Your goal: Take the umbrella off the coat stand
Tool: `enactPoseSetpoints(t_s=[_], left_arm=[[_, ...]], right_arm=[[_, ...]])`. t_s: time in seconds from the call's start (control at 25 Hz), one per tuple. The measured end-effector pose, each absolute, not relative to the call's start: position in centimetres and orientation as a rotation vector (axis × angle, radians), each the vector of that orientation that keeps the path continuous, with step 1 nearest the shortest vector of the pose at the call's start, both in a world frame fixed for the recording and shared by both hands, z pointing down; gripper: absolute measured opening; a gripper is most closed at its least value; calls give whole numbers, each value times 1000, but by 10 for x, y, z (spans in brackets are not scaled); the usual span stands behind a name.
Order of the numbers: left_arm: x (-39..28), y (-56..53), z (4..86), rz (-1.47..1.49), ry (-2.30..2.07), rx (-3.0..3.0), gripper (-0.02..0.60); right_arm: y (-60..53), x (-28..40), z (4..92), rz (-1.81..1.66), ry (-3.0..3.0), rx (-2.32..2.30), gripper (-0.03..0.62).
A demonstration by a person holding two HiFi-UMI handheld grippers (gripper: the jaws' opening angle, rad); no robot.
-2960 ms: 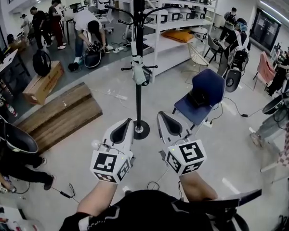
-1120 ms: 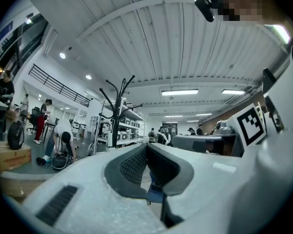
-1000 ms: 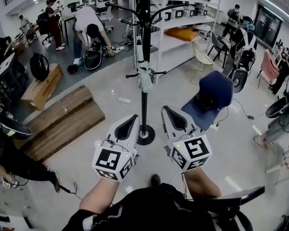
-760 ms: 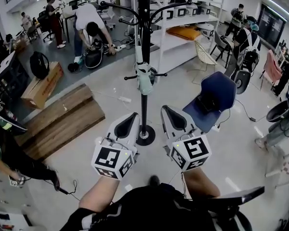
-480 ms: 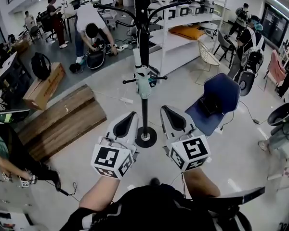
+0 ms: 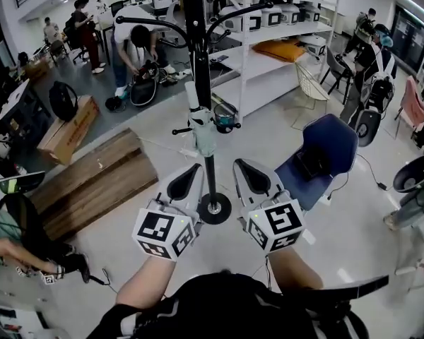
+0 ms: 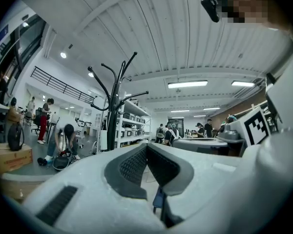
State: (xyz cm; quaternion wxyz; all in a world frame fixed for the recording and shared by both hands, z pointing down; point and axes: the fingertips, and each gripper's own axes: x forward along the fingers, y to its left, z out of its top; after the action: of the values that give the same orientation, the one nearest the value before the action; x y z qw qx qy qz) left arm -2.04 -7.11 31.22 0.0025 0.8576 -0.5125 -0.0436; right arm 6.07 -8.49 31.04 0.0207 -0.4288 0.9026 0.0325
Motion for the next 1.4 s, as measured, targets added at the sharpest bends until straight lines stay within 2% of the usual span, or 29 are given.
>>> enactPoseSetpoints(t_s=[0.48,0.68,0.84,1.04,1.4], left_arm=[[-16,-103,305,-222,-1654,2700,8],[-27,-131,303,-222,-1623,2712,8],[-44,-157,292,-334,-1576,2714,8],[-60,-194,292,-240,-1572,2737,8],[-85,-257,287,-238,-1483,2785,8]], right_arm=[[-124,68,314,83,2802,-1259,8],[-152,57,311,77,2793,-1304,8],[-180,54,302,93,2749,-1366,8],[-204,32,292,137,2756,-1358,8],[-254,2,288,147,2726,-1422,8]])
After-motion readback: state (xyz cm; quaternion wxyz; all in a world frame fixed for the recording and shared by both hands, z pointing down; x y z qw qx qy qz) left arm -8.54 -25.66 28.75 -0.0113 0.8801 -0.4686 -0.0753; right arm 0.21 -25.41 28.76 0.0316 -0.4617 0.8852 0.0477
